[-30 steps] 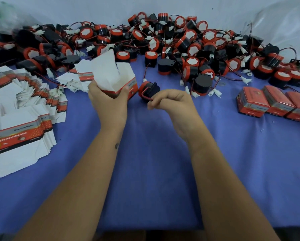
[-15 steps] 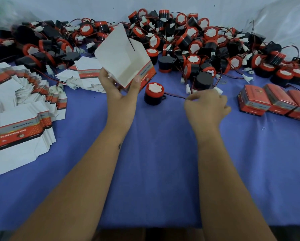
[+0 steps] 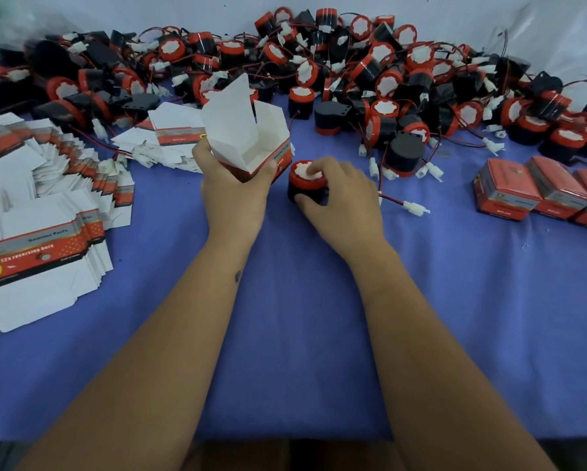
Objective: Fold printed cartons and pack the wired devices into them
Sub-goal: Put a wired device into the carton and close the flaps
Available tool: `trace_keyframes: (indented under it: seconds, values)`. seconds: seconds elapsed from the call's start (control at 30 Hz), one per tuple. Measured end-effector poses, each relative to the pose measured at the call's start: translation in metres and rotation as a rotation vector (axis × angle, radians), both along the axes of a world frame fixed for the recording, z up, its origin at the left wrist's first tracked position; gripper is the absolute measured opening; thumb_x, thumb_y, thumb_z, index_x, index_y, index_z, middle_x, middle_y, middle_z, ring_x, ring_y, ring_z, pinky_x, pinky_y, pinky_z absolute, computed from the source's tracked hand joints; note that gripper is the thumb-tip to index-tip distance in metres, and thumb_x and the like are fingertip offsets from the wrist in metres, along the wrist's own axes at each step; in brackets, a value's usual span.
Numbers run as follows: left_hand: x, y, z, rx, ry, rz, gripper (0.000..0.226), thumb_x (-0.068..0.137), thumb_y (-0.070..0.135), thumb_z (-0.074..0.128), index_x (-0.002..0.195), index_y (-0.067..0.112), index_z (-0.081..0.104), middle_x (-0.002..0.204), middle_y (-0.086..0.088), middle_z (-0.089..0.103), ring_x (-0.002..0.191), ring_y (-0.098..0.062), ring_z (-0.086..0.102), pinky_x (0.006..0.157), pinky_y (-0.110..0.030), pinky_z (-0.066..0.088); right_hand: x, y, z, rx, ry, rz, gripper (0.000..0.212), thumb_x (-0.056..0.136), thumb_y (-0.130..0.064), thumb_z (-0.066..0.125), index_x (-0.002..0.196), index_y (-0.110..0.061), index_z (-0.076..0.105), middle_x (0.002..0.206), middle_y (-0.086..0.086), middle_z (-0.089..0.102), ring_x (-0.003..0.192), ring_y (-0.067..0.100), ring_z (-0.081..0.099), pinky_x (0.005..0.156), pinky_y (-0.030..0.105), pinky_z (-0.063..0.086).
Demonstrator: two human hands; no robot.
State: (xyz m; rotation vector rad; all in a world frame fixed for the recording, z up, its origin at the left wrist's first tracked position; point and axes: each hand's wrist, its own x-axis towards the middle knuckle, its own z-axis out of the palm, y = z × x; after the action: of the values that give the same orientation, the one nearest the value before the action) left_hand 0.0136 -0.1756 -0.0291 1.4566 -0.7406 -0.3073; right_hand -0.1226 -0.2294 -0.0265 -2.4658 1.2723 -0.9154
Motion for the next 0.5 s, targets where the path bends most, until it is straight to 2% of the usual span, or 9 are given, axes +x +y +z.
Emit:
trace_keyframes:
  seconds: [0.03,0.1,0.2,0.27,0.33,0.4,0.5]
  values:
    - [0.000,0.000,0.000,0.017,-0.006,-0.003,0.071,0.078,0.036,0.080,0.130,0.023,0.034,0.120,0.008,0.060,0.108,-0.006,0.061,0.086,-0.027,0.055,0.000,0.002,0.001,-0.001,-0.047,-0.005,0.030,0.085,-0.033,0.069,0.108,-0.022,0.054,0.110,-0.001,0.060,0.106,0.025,0.052,0.091,0.038,0.040]
    - [-0.001,0.000,-0.001,0.063,-0.029,-0.017,0.065,0.078,0.037,0.080,0.123,0.029,0.033,0.115,0.013,0.059,0.103,-0.001,0.060,0.082,-0.022,0.053,0.000,0.005,0.003,0.034,-0.098,0.010,0.028,0.082,-0.031,0.072,0.093,-0.023,0.047,0.098,-0.001,0.059,0.096,0.024,0.052,0.079,0.039,0.044]
    - [-0.002,0.002,0.000,0.124,-0.058,-0.037,0.061,0.078,0.040,0.079,0.118,0.030,0.035,0.110,0.019,0.058,0.099,0.002,0.059,0.075,-0.015,0.048,0.000,0.007,0.006,0.036,-0.159,-0.020,0.029,0.080,-0.027,0.071,0.087,-0.023,0.044,0.093,-0.001,0.058,0.091,0.023,0.051,0.070,0.039,0.045]
    - [-0.003,0.003,0.001,0.158,-0.064,-0.045,0.061,0.078,0.043,0.079,0.120,0.029,0.037,0.111,0.018,0.058,0.103,-0.004,0.060,0.072,-0.014,0.046,-0.002,0.007,0.008,-0.006,-0.248,-0.110,0.028,0.077,-0.021,0.070,0.096,-0.018,0.050,0.102,0.000,0.057,0.097,0.023,0.049,0.074,0.035,0.045]
    - [-0.002,0.003,0.001,0.205,-0.087,-0.061,0.064,0.075,0.047,0.080,0.123,0.027,0.042,0.107,0.020,0.058,0.104,-0.008,0.060,0.075,-0.017,0.048,-0.006,0.008,0.012,-0.088,-0.387,-0.186,0.038,0.075,-0.013,0.070,0.110,-0.012,0.054,0.113,0.003,0.055,0.104,0.023,0.048,0.082,0.025,0.039]
    - [-0.002,0.003,0.001,0.255,-0.133,-0.110,0.069,0.069,0.053,0.082,0.122,0.029,0.044,0.106,0.021,0.058,0.107,-0.011,0.060,0.090,-0.032,0.051,-0.008,0.012,0.018,-0.219,-0.513,-0.167,0.041,0.076,-0.009,0.071,0.115,-0.005,0.057,0.119,0.010,0.056,0.110,0.026,0.050,0.089,0.017,0.036]
    - [-0.005,0.005,0.004,0.326,-0.180,-0.212,0.074,0.053,0.065,0.079,0.112,0.035,0.045,0.104,0.020,0.061,0.107,-0.014,0.061,0.099,-0.046,0.048,-0.004,0.021,0.022,-0.370,-0.524,-0.064,0.040,0.079,-0.008,0.072,0.116,0.001,0.060,0.124,0.017,0.057,0.117,0.032,0.052,0.101,0.021,0.037]
